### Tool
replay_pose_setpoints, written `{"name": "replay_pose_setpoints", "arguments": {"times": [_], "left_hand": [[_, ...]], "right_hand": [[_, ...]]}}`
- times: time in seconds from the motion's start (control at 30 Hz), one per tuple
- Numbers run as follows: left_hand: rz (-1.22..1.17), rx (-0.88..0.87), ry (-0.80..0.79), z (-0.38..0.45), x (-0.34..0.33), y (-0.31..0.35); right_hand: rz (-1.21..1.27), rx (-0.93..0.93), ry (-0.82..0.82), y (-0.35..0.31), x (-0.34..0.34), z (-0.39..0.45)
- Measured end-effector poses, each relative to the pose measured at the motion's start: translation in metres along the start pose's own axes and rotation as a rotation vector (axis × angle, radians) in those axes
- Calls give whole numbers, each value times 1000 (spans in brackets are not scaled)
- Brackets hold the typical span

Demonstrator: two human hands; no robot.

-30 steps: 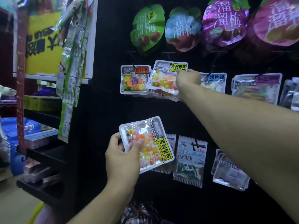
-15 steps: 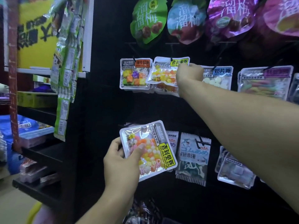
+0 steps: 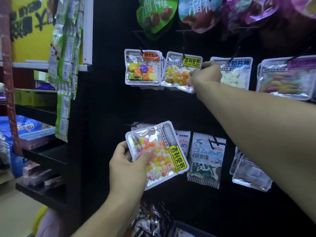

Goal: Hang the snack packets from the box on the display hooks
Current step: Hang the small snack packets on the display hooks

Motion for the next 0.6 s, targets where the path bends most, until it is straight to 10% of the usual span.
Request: {"name": "replay_pose_setpoints", "arguments": {"times": [0.6], "left_hand": [[-391,20,-119,-13,-65,48]], "right_hand": [[324,-152,-716,54,44,-214]]}}
Point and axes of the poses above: each hand's wrist, its own z-axis towards the middle knuckle, its own x-axis out of the back of the hand, y = z × x, the point moved 10 cm from there along z, towards the middle knuckle, and after that the axes turned 13 degrees about -y, right-handed, at the moved point
